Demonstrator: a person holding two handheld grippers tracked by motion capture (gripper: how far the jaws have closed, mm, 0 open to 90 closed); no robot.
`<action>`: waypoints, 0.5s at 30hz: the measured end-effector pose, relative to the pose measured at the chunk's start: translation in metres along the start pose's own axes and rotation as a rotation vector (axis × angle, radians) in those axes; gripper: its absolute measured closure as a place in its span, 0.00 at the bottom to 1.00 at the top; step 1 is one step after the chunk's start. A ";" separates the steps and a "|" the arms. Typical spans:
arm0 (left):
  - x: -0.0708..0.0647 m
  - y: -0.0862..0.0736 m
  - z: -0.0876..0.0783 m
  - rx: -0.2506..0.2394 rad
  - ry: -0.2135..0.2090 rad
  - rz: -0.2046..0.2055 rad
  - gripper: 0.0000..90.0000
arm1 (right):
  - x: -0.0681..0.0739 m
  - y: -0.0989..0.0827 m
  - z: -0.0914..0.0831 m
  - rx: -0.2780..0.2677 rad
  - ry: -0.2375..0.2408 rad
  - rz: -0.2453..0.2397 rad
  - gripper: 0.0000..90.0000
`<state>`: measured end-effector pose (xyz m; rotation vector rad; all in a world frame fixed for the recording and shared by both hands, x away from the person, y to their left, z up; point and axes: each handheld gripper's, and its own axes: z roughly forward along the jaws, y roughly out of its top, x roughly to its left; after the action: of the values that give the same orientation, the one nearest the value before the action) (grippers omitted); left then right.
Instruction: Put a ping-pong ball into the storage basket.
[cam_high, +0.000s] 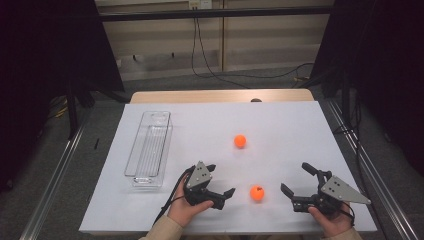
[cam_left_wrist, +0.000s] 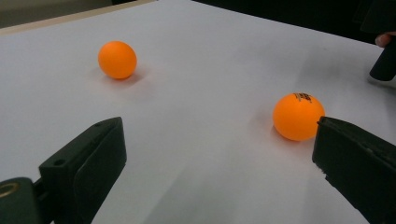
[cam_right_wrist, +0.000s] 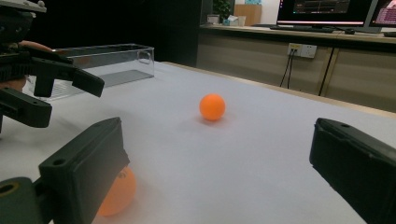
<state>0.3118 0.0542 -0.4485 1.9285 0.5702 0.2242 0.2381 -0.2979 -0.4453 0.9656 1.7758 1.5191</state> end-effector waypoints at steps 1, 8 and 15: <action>0.000 0.000 0.001 -0.001 -0.003 -0.004 0.03 | 0.000 0.000 0.000 0.000 0.000 0.000 0.03; -0.003 0.001 0.004 0.007 -0.005 -0.004 0.03 | 0.000 0.000 0.000 -0.001 0.000 0.000 0.03; -0.004 0.002 0.007 0.006 -0.018 -0.008 0.03 | 0.000 0.000 0.000 -0.004 0.004 0.001 0.03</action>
<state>0.3113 0.0461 -0.4490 1.9315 0.5671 0.2005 0.2379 -0.2982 -0.4450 0.9619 1.7743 1.5252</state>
